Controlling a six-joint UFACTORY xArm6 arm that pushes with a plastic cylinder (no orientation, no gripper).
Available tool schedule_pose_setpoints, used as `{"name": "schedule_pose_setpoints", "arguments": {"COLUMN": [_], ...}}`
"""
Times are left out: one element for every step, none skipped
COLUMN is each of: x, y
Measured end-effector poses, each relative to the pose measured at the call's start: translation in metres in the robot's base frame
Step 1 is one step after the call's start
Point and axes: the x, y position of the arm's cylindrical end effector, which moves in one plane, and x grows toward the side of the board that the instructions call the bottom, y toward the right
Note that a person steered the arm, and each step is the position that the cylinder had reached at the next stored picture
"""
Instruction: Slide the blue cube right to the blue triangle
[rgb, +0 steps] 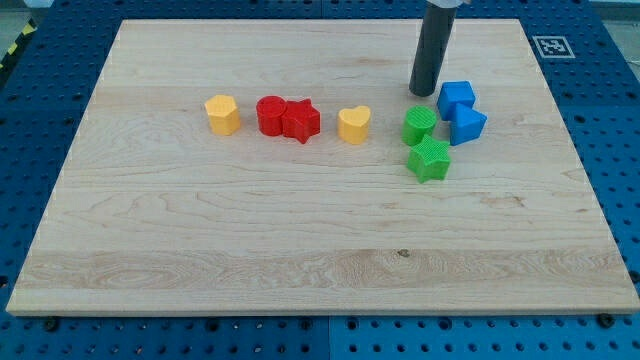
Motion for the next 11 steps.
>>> {"name": "schedule_pose_setpoints", "arguments": {"x": [0.008,0.008,0.008,0.008,0.008,0.008,0.008,0.008,0.010,0.028,0.039], "y": [0.000,0.008,0.022,0.046,0.069,0.084,0.102,0.109,0.109,0.109,0.109]}}
